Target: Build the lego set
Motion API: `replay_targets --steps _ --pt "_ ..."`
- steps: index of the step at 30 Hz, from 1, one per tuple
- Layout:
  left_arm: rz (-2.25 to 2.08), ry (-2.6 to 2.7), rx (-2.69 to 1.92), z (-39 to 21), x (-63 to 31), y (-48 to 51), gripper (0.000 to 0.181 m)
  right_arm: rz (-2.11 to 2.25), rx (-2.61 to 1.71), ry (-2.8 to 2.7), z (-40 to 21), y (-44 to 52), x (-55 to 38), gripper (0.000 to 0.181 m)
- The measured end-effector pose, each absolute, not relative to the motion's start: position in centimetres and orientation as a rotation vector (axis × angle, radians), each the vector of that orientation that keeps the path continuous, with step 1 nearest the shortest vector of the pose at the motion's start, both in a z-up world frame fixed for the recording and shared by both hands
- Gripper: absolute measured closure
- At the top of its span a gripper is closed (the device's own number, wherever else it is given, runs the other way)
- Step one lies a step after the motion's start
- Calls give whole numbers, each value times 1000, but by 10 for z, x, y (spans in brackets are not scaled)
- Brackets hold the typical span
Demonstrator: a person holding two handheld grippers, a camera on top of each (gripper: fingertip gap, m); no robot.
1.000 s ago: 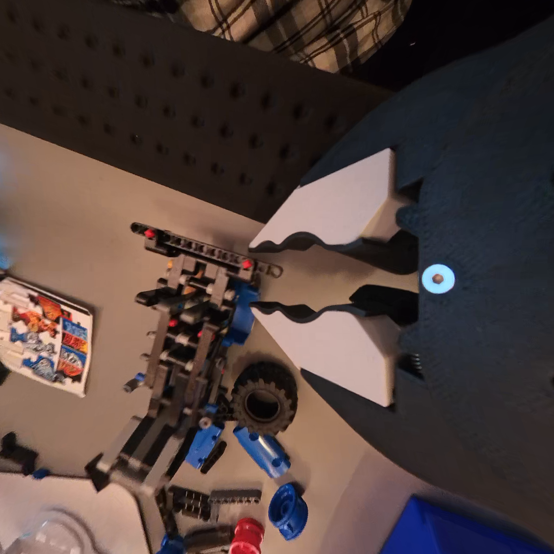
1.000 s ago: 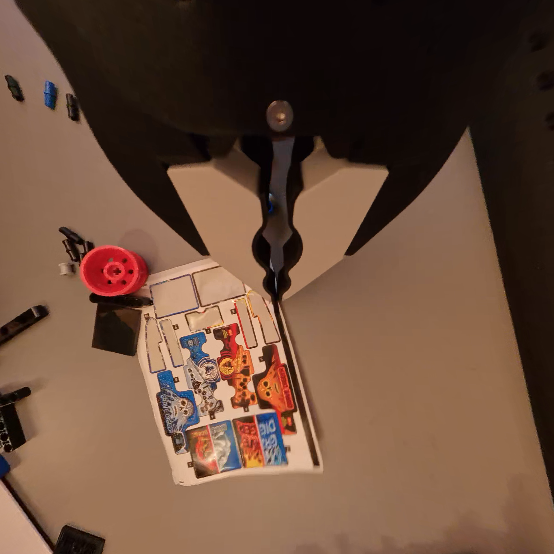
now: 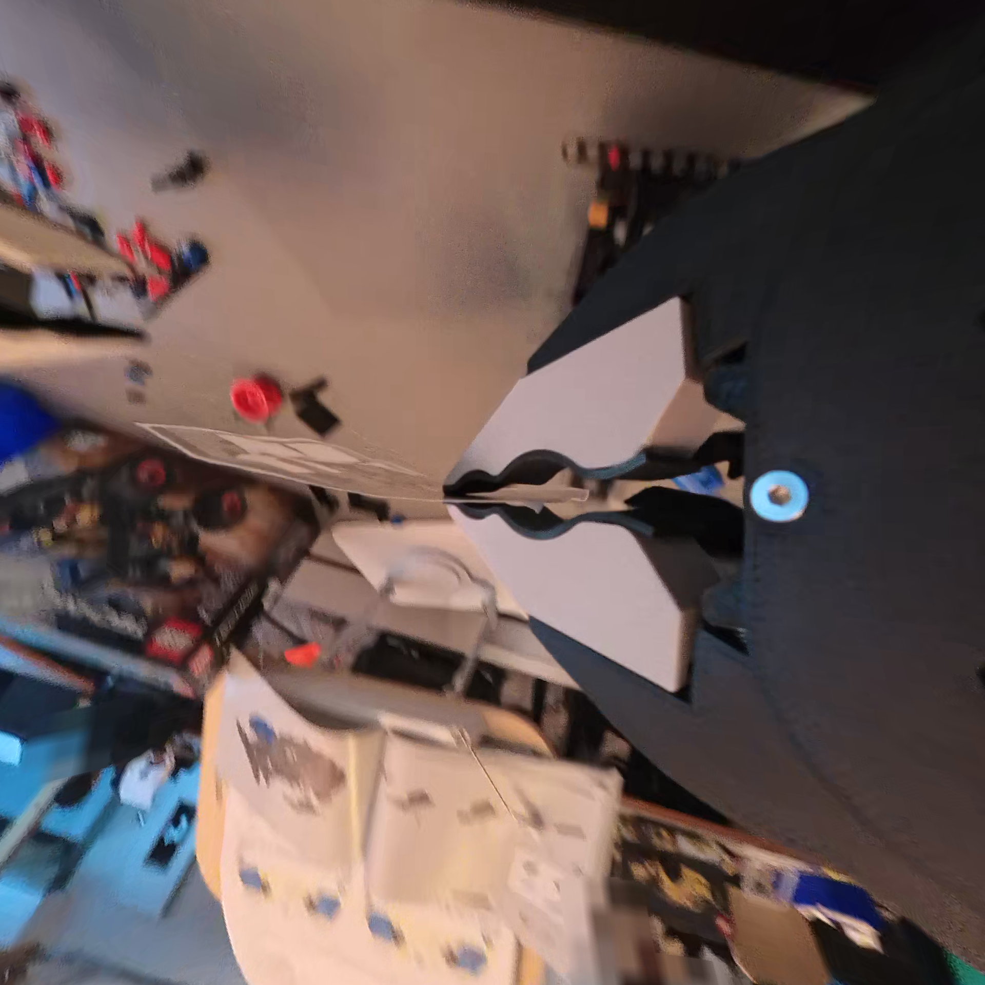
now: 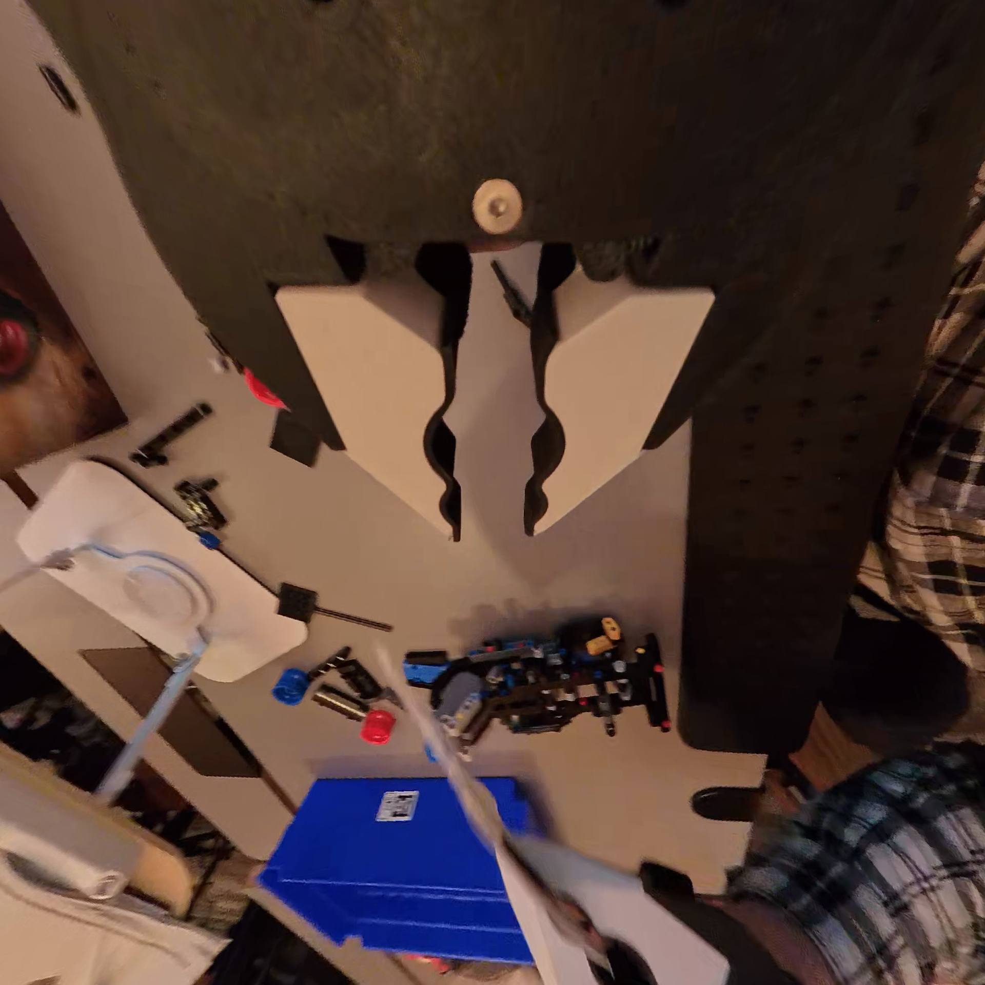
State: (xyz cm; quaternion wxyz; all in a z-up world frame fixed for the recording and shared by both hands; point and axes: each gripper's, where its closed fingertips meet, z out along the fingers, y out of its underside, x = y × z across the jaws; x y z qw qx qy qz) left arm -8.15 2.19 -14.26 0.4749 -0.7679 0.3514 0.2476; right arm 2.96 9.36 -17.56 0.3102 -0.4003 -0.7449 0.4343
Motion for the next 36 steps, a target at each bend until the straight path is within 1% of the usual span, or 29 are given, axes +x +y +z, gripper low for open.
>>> replay_targets --steps 2,4,8,12,16,18,21,23,27,30,33,36 --pt "731 783 -1881 -120 -118 18 181 1119 -1097 -1911 -173 112 33 159" --pt "878 713 -1920 -110 -163 15 181 1087 -1146 -1852 -172 131 38 159" --pt "1088 549 -2026 -115 -252 14 181 976 -1275 -1753 -177 173 55 160" --pt "1116 451 -2198 -152 -304 21 181 876 -1377 -1704 -188 202 78 159" --pt "1095 383 -2422 -202 -334 20 181 827 -1448 -1671 -197 220 98 157" --pt "976 318 -2566 -230 -337 14 181 802 -1479 -1663 -202 227 107 157" --pt "949 296 -2630 -245 -341 11 160 751 -1525 -1645 -208 239 120 155" --pt "942 276 -2592 -237 -339 14 149 729 -1549 -1636 -209 246 130 154" --pt "925 251 -2542 -215 -332 12 137 643 -1628 -1630 -219 264 152 145" --pt "868 212 -2465 -193 -319 11 138 595 -1690 -1651 -230 269 166 140" --pt "749 240 -2366 -177 -287 17 141 589 -1699 -1677 -237 267 169 139" --pt "717 303 -2301 -168 -257 23 144 566 -1708 -1724 -246 264 170 139"
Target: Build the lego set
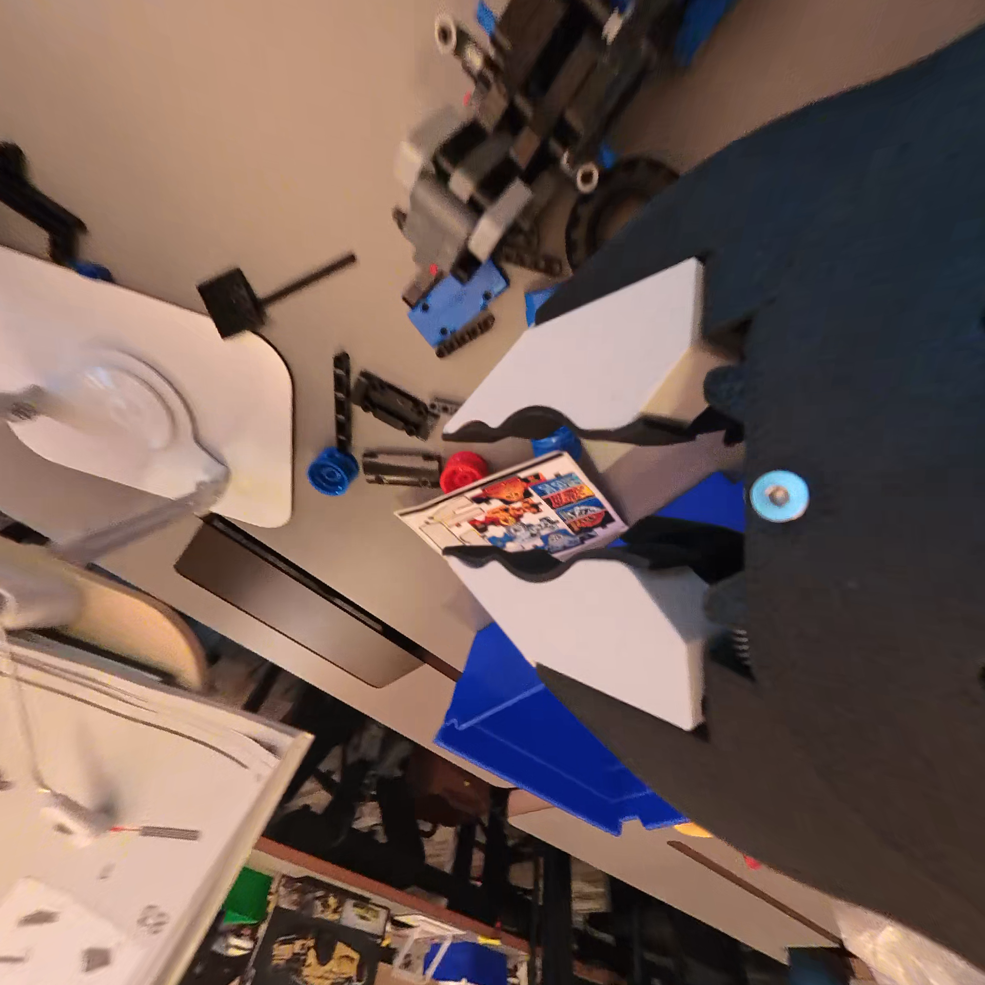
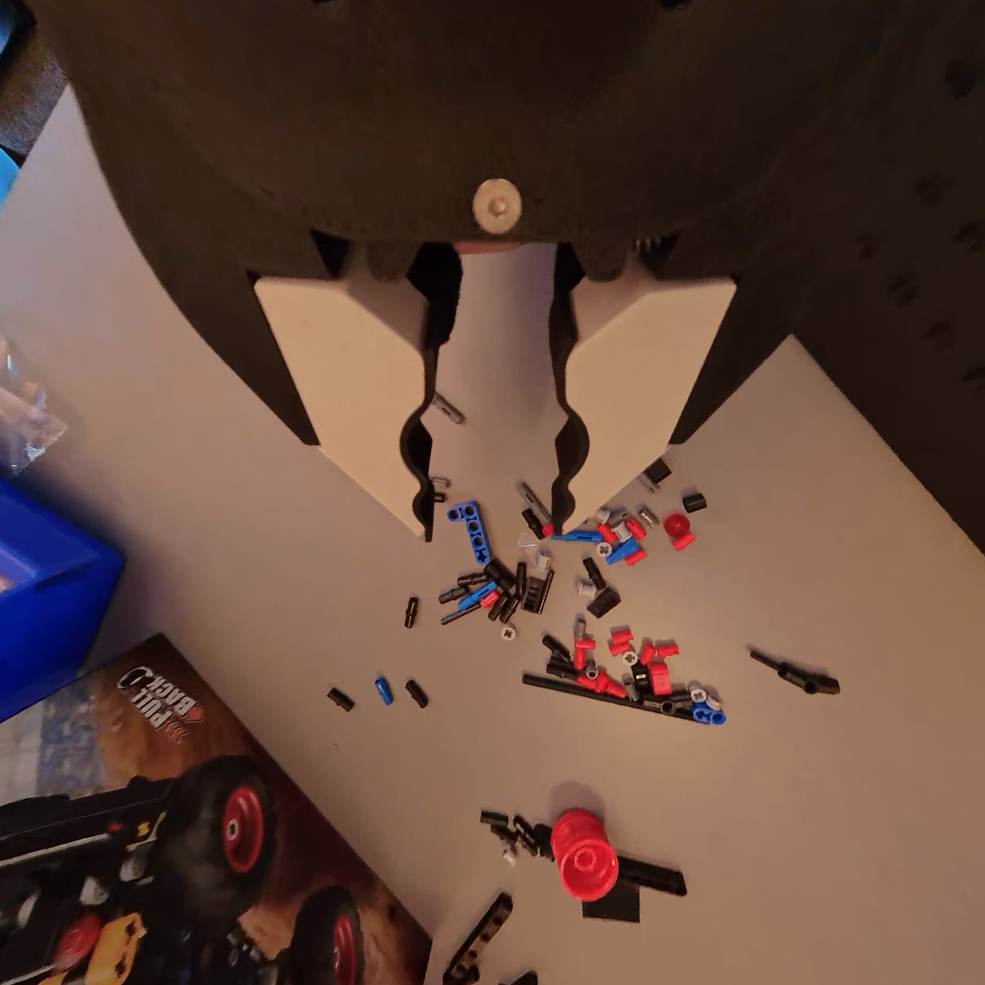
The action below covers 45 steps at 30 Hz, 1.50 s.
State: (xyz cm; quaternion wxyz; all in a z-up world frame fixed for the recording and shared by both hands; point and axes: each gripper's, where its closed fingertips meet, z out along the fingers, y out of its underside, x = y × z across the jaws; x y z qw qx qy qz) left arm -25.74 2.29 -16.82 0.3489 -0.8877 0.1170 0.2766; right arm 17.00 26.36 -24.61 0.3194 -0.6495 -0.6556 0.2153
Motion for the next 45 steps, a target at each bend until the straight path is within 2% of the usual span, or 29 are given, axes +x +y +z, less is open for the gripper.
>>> replay_targets --steps 14,29,38,45 --pt "462 626 -2127 -164 -123 64 152 529 -1717 -1866 -265 260 163 144" --pt "189 1058 -1954 -211 24 84 154 549 -1704 -1979 -274 248 156 152" --pt "45 1207 -1957 -246 60 69 155 639 -1669 -2087 -277 216 163 154" --pt "16 1238 -1970 -256 65 65 155 672 -1547 -2178 -279 188 134 155"
